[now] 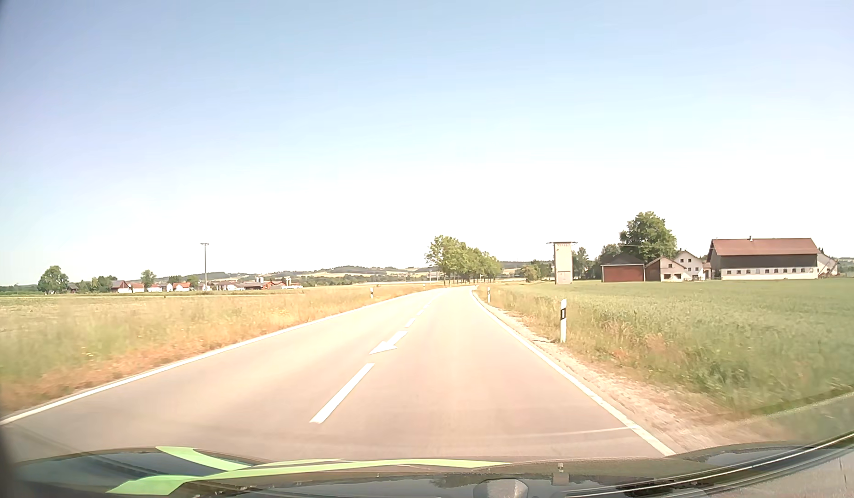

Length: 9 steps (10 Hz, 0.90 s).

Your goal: Follow the waypoints while adhering to traffic rules and regulations

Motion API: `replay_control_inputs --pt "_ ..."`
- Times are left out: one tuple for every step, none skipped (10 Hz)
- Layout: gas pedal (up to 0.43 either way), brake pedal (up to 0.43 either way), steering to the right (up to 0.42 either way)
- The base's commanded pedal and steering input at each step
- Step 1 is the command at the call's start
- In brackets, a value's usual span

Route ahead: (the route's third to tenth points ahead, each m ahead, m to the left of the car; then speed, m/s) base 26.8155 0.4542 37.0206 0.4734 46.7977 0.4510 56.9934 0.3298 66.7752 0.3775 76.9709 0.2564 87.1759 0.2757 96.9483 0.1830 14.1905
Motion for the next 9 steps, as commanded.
replay_control_inputs --pt "0.398 0.000 -0.007" --pt "0.409 0.000 -0.009" --pt "0.409 0.000 -0.009" --pt "0.409 0.000 -0.008" --pt "0.409 0.000 -0.008" --pt "0.358 0.000 -0.008" --pt "0.339 0.000 -0.008" --pt "0.339 0.000 -0.007" --pt "0.350 0.000 -0.004"
